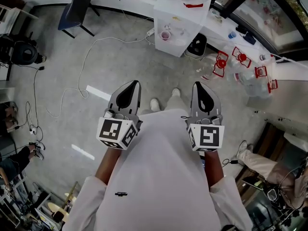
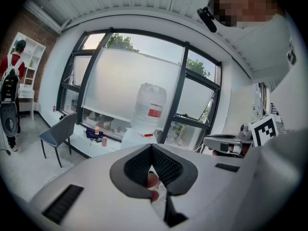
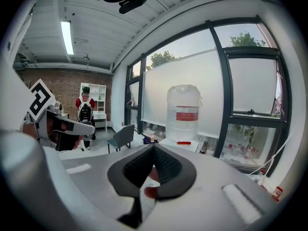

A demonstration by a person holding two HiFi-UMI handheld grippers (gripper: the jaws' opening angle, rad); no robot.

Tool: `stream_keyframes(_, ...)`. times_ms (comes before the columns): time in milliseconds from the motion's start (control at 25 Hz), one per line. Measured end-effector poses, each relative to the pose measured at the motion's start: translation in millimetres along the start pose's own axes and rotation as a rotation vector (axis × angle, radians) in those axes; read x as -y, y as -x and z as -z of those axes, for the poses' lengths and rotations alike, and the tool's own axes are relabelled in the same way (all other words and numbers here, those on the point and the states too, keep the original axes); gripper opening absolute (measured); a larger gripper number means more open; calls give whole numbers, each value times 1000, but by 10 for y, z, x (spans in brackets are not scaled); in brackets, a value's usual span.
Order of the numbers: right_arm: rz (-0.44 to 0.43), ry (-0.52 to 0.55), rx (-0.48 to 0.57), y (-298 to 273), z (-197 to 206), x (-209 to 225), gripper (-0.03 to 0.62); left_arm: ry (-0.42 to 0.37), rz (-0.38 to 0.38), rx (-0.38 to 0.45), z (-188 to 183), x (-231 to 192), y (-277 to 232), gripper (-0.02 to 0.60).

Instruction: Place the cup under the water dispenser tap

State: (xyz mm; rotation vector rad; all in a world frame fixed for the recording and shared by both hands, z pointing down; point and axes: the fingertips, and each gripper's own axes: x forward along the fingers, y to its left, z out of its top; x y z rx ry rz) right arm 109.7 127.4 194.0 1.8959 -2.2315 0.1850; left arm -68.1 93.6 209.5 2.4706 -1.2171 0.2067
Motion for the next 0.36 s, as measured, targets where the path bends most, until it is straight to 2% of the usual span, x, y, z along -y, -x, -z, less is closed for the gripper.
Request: stream_keyframes(360, -5, -7, -7, -10, 2, -46, 11, 2, 6, 0, -28, -20, -11, 6)
